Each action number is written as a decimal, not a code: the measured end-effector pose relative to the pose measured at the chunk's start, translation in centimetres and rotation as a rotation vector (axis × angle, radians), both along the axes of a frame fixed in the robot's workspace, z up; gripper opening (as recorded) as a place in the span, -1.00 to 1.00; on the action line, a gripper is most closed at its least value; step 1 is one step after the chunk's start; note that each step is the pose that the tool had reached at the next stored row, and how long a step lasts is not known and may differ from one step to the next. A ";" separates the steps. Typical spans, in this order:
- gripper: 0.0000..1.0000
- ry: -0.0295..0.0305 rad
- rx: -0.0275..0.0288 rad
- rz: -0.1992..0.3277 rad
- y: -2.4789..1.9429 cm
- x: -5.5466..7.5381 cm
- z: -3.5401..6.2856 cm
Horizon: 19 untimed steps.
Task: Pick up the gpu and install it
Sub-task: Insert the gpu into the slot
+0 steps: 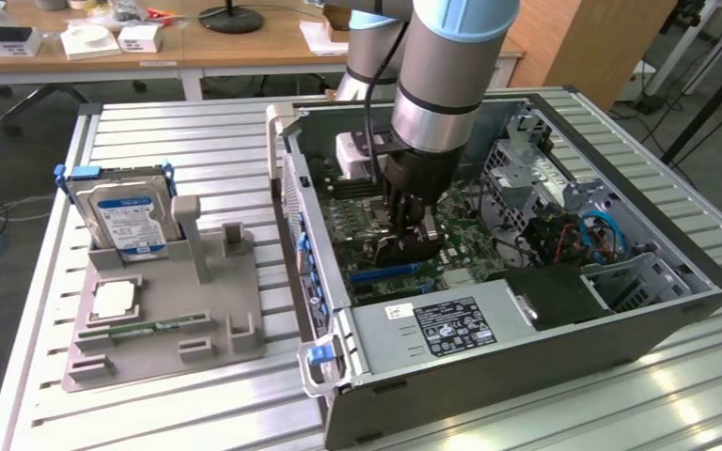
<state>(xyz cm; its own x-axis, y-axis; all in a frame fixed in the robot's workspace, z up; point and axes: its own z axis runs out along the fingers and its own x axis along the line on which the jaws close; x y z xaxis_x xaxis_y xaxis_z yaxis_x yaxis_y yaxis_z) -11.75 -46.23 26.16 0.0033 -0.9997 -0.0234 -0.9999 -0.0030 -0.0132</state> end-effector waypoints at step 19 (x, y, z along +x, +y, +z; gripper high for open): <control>-0.47 -0.0016 -0.0002 0.000 0.02 0.0 -0.24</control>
